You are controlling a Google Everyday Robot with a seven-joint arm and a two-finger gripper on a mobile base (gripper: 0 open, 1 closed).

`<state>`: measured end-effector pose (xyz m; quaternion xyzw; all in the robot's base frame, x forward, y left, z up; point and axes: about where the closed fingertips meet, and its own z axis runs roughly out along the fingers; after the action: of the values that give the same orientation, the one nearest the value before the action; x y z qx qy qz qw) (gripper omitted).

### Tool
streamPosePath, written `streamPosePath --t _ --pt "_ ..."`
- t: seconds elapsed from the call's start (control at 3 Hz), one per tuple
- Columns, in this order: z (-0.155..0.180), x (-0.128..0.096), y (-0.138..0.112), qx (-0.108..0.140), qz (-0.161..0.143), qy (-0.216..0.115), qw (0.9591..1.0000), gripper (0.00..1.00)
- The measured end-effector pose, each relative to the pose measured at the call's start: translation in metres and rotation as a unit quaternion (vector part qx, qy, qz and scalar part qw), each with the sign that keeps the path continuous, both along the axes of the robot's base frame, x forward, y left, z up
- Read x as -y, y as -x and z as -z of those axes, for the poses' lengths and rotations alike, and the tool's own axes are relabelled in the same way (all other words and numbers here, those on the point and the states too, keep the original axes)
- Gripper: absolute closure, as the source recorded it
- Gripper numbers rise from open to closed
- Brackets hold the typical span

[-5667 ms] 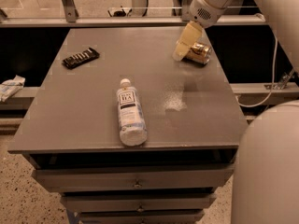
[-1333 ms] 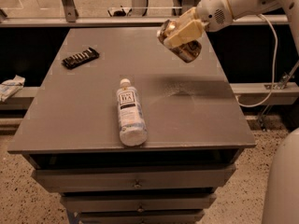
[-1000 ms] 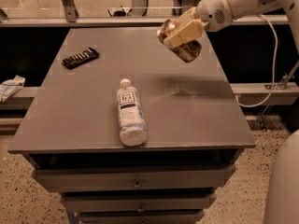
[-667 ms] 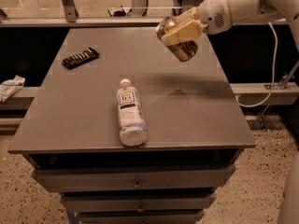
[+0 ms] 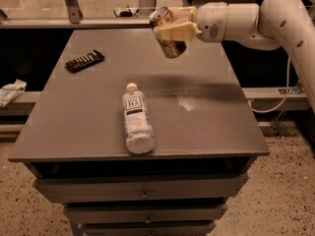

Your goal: Place orange can upright

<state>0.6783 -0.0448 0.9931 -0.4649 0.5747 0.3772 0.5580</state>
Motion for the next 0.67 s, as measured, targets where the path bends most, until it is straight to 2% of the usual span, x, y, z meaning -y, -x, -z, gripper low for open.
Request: streamPosePath --t 0.33,0.67 --pt "-0.0053 -0.0066 0.0006 0.029 0.003 -0.03 0.9991 1.0" --pt "-0.0076 -0.0093 0.0012 0.036 0.001 -0.033 0.9988 1.0"
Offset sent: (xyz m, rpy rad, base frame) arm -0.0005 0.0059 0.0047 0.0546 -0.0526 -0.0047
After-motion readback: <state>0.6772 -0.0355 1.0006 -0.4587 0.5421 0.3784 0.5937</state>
